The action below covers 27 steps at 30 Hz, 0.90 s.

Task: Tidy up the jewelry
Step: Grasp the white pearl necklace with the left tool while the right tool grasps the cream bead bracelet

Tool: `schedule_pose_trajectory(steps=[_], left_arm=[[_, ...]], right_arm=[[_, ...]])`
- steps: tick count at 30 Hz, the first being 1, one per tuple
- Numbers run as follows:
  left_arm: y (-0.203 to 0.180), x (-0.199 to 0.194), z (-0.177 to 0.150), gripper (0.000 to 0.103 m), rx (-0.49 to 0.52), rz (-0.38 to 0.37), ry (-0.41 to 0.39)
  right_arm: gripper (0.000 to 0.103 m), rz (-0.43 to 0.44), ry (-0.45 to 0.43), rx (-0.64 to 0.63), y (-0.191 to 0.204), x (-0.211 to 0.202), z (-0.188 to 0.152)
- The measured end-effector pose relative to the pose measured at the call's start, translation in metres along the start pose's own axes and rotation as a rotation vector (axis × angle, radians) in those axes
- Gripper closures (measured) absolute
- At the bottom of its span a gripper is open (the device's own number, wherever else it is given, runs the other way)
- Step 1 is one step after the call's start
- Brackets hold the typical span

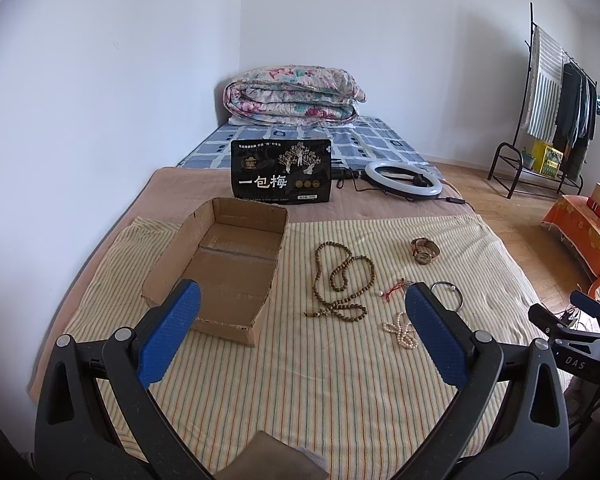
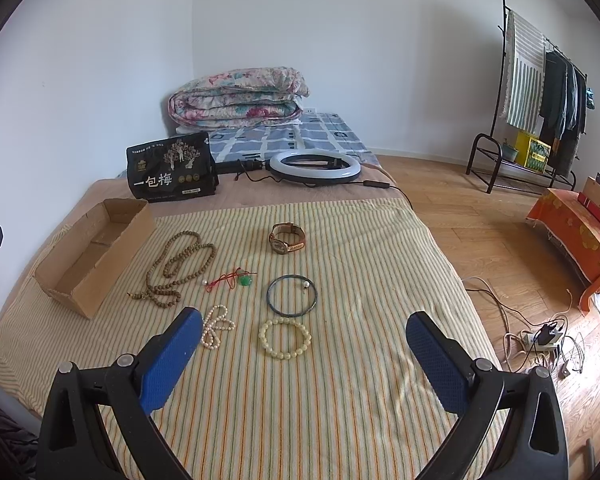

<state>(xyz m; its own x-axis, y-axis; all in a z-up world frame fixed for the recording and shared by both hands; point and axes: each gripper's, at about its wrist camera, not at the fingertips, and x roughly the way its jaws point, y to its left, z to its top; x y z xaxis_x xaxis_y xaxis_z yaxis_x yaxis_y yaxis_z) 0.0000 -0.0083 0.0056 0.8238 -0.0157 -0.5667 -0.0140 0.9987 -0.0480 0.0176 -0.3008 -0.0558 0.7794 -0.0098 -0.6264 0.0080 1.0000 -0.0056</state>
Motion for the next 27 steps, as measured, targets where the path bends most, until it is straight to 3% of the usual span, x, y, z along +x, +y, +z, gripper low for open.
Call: schedule_pose_trajectory(steps=[6,12,19,24,27], left_arm=[[0.000,0.015,-0.011,0.000,0.014,-0.015,0.040],[-0.005,0.033,-0.019,0.001,0.040,-0.075,0.123],[-0.025,0.052,-0.032,0.027,0.085,-0.147,0.229],[-0.046,0.066,-0.037,0.039,0.126,-0.213,0.282],[-0.057,0.078,-0.037,0.043,0.130,-0.258,0.322]], right_arm=[[0.000,-0.012,0.017,0.026,-0.012,0.003,-0.004],[0.000,0.013,0.073,0.052,-0.028,0.016,-0.009],[0.000,0.024,0.136,0.039,-0.041,0.037,-0.002],[0.001,0.052,0.163,-0.009,-0.042,0.054,0.010],[0.005,0.110,0.227,-0.012,-0.044,0.073,0.012]])
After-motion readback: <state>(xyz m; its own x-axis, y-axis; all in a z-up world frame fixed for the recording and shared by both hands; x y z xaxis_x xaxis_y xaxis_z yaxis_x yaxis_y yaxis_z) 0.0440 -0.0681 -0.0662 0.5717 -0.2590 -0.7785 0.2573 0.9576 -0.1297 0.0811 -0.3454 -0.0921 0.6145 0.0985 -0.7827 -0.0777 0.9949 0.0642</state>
